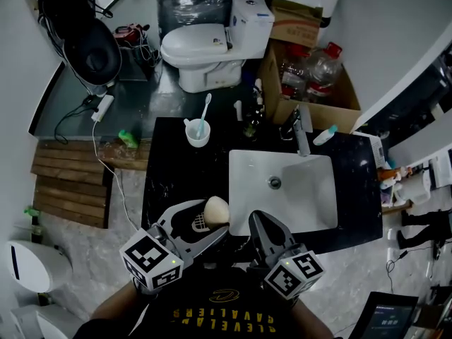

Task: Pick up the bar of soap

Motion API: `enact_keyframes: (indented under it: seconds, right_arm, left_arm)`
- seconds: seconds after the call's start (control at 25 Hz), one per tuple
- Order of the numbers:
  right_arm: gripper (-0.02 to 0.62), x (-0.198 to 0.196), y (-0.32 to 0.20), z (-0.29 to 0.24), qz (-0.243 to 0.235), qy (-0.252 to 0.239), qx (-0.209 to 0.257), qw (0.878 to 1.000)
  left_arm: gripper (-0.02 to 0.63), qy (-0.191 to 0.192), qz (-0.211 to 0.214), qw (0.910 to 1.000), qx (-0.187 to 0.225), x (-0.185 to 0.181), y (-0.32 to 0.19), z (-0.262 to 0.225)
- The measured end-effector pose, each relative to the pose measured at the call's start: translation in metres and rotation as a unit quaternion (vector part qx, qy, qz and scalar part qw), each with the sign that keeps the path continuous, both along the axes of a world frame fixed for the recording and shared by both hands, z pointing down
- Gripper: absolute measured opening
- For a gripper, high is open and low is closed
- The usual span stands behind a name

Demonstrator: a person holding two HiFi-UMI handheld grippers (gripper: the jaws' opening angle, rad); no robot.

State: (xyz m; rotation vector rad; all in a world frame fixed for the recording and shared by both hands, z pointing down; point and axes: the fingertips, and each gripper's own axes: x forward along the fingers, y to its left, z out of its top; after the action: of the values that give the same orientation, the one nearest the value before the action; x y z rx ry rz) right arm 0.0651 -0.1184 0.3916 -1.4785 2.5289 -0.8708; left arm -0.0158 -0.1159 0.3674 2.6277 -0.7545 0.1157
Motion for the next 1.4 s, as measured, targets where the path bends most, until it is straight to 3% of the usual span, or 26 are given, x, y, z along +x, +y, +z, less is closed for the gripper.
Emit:
enact_keyframes:
  seconds: [0.32, 1.4]
  right_arm:
    - [0.018, -0.001, -0.002, 0.0, 0.0, 0.009, 0.006, 1.0]
    - [0.017, -0.019, 0.0, -0.023, -0.015, 0.02, 0.07, 0.997]
  left_arm:
    - [0.267, 0.035, -0.012, 0.9992, -0.015, -0.006, -0.004, -0.011]
    - [0.267, 0.073, -0.024, 0.9968, -0.02, -0.018, -0.012, -0.028]
